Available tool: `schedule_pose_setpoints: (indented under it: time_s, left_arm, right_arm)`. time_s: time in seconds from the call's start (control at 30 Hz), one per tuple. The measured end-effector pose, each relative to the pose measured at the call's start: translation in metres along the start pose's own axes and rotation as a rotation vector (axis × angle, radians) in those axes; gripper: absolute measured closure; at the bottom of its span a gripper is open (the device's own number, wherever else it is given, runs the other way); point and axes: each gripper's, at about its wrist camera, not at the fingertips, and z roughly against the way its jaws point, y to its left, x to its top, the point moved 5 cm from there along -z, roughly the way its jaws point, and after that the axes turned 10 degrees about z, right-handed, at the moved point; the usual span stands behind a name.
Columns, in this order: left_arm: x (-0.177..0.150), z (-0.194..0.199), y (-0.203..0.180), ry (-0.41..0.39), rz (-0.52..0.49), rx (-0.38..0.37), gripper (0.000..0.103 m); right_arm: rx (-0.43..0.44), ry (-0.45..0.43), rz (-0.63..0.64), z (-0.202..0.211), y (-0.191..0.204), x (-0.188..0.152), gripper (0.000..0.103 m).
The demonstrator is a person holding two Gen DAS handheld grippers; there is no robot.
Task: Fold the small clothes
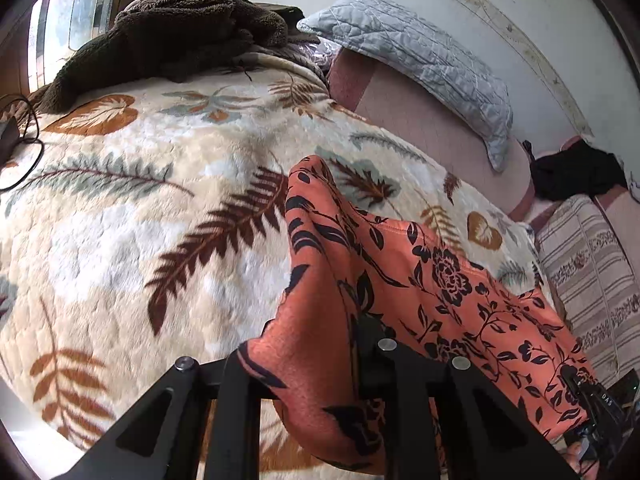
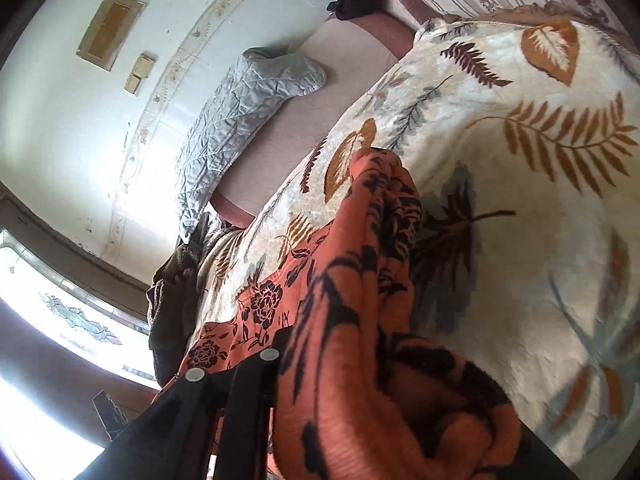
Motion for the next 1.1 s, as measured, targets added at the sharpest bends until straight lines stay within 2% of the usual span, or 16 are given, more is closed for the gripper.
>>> schedule_pose_setpoints:
  time_s: [0.07,0.13,0.2,0.27,0.37,0.4,0.43,0.5,0.57,0.67,0.73,0.77,0.83,0.9,0.97,1.1]
  left_arm:
    - [-0.023,0.004,0.006,0.017,-0.028,0.036,0.082]
    - [-0.04,0.001,0.013,0.04,-0.058,0.09,0.081]
    - [-0.047,-0.003,0.023,0.077,-0.028,0.134,0.074]
    - [-0.047,0.002,0.027,0.087,-0.026,0.142,0.07]
    - [-0.04,0.025,0.023,0.058,-0.093,0.183,0.064]
    - [-0.037,0.034,0.02,0.035,-0.121,0.197,0.062]
    - [-0.033,0.044,0.017,0.002,-0.154,0.236,0.06]
    - [-0.025,0.063,0.011,-0.071,-0.23,0.318,0.054]
    - [-0.014,0.08,0.003,-0.132,-0.277,0.338,0.053]
    - [-0.004,0.096,-0.026,-0.18,-0.328,0.296,0.041]
    - [0.001,0.098,-0.052,-0.209,-0.356,0.252,0.033]
    - [0.001,0.096,-0.064,-0.212,-0.366,0.23,0.027]
    - [-0.003,0.081,-0.086,-0.186,-0.386,0.191,0.025]
    - [-0.011,0.058,-0.102,-0.123,-0.415,0.172,0.025]
    - [-0.021,0.031,-0.108,-0.07,-0.44,0.201,0.025]
    - [-0.042,-0.02,-0.088,0.038,-0.437,0.263,0.025]
  right_arm:
    - [-0.017,0.024,0.0,0.015,-0.007,-0.013,0.087]
    - [-0.069,0.069,-0.002,0.019,-0.021,-0.027,0.086]
    - [-0.129,0.157,-0.018,0.012,-0.036,-0.039,0.081]
    - [-0.162,0.224,-0.049,0.009,-0.048,-0.043,0.077]
    - [-0.136,0.188,-0.06,0.029,-0.048,-0.03,0.069]
    - [-0.157,0.165,-0.04,0.039,-0.048,-0.023,0.06]
    - [-0.198,0.127,-0.019,0.052,-0.049,-0.016,0.043]
    - [-0.265,0.01,0.0,0.082,-0.054,0.002,0.03]
    - [-0.296,-0.061,0.006,0.108,-0.06,0.017,0.03]
    - [-0.269,-0.093,0.043,0.126,-0.05,0.033,0.031]
    - [-0.227,-0.092,0.119,0.122,-0.025,0.038,0.036]
    - [-0.211,-0.077,0.164,0.116,-0.011,0.037,0.045]
    - [-0.177,-0.016,0.232,0.094,0.017,0.03,0.062]
    - [-0.152,0.039,0.265,0.071,0.032,0.022,0.063]
    - [-0.149,0.087,0.28,0.044,0.039,0.012,0.063]
    - [-0.142,0.201,0.24,-0.007,0.028,-0.011,0.063]
